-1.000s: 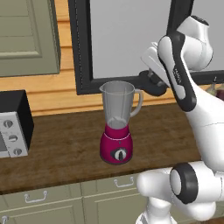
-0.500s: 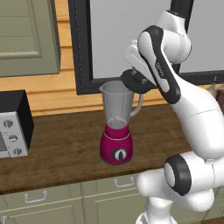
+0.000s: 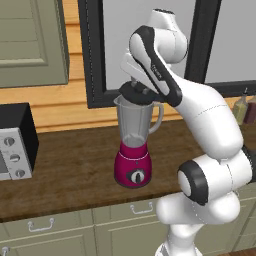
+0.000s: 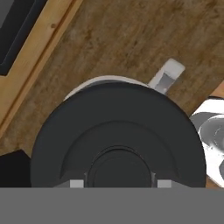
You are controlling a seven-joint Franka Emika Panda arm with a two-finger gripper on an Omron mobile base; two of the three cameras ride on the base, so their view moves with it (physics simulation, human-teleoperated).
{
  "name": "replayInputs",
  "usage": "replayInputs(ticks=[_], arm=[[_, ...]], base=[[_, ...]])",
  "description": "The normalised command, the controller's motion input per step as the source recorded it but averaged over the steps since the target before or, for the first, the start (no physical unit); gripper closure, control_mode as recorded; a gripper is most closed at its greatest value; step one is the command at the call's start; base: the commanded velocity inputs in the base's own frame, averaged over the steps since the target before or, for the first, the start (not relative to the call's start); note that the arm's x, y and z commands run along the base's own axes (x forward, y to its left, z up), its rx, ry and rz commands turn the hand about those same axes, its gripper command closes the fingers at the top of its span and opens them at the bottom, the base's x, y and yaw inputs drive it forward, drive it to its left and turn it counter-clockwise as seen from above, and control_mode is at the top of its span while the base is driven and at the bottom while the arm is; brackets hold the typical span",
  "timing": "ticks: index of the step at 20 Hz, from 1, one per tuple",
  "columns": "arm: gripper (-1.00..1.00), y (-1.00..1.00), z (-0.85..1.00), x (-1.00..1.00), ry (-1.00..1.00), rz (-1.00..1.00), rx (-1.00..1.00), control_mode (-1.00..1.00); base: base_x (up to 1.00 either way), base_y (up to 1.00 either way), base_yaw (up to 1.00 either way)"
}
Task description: Close the lid blender by securely placing the lid on top.
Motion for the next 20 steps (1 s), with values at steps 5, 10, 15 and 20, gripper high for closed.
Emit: replayInputs(ticks=[5, 10, 15, 20], arm=[[1.00, 0.14, 0.00, 0.29, 0.05, 0.00, -0.03, -1.00], [1.00, 0.00, -0.13, 0.21, 0.06, 0.00, -0.02, -1.00], [1.00, 0.00, -0.17, 0.12, 0.03, 0.00, -0.02, -1.00], [1.00, 0.00, -0.19, 0.01, 0.00, 0.00, -0.02, -1.00]], base=[[0.00, 0.00, 0.00], [0.00, 0.00, 0.00], [0.00, 0.00, 0.00], [0.00, 0.00, 0.00]])
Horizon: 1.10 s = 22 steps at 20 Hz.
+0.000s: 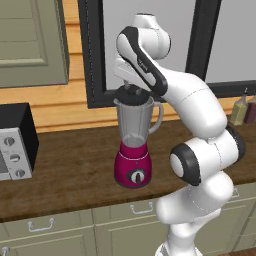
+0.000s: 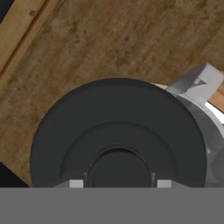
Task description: Close the lid blender by securely placing the lid on top.
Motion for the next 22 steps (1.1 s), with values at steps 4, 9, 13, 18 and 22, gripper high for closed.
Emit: replayInputs(ticks=[4, 9, 13, 18, 22], arm=[[1.00, 0.00, -0.15, 0.00, 0.00, 0.00, -0.01, -1.00], [1.00, -0.11, 0.00, -0.11, 0.00, 0.00, 0.00, -1.00], [1.00, -0.14, -0.01, -0.11, 0.00, 0.00, 0.00, -1.00], [1.00, -0.07, -0.03, -0.13, 0.01, 0.00, 0.00, -1.00], [1.00, 0.00, 0.00, -0.27, 0.05, 0.00, 0.00, -1.00]], base=[[0.00, 0.00, 0.00], [0.00, 0.00, 0.00], [0.00, 0.00, 0.00], [0.00, 0.00, 0.00], [0.00, 0.00, 0.00]])
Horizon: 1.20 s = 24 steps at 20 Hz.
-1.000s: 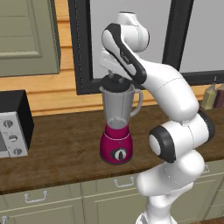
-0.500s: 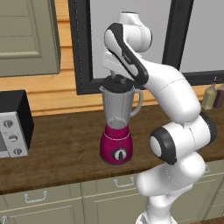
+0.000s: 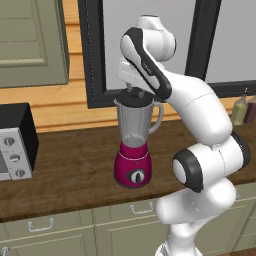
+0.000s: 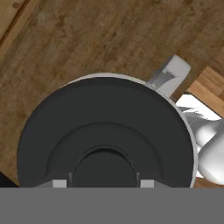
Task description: Close the lid blender by securely placing the lid on top.
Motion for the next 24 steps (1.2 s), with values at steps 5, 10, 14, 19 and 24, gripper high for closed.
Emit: replayInputs(ticks=[5, 10, 14, 19, 24], arm=[[1.00, 0.00, 0.00, -0.38, 0.06, 0.00, 0.00, -1.00], [1.00, 0.00, 0.01, -0.23, 0.12, 0.00, 0.00, -1.00], [1.00, 0.00, -0.07, -0.01, 0.14, 0.00, 0.00, -1.00], [1.00, -0.01, -0.24, 0.00, 0.05, 0.00, 0.00, -1.00], [1.00, -0.20, -0.33, -0.06, -0.02, 0.00, 0.06, -1.00]], base=[[0.00, 0.00, 0.00], [0.00, 0.00, 0.00], [0.00, 0.00, 0.00], [0.00, 0.00, 0.00], [0.00, 0.00, 0.00]])
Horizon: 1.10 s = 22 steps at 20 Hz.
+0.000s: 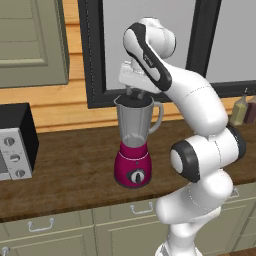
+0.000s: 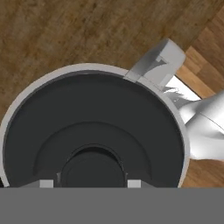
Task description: Close the lid blender by securely placing the lid on top.
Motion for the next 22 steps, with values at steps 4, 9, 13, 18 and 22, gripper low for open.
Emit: replayInputs(ticks=[4, 9, 13, 18, 22], arm=[[-1.00, -0.08, -0.46, -0.10, -0.04, 0.00, 0.07, -1.00], [-1.00, -0.01, -0.35, -0.10, -0.01, 0.00, 0.04, -1.00], [-1.00, -0.03, -0.06, -0.04, -0.03, 0.00, 0.04, -1.00], [-1.00, -0.11, 0.00, -0.10, -0.05, 0.00, 0.05, -1.00], [-1.00, -0.19, 0.10, -0.43, -0.13, 0.00, 0.03, -1.00]], base=[[0.00, 0.00, 0.00], [0.00, 0.00, 0.00], [0.00, 0.00, 0.00], [0.00, 0.00, 0.00], [0.00, 0.00, 0.00]])
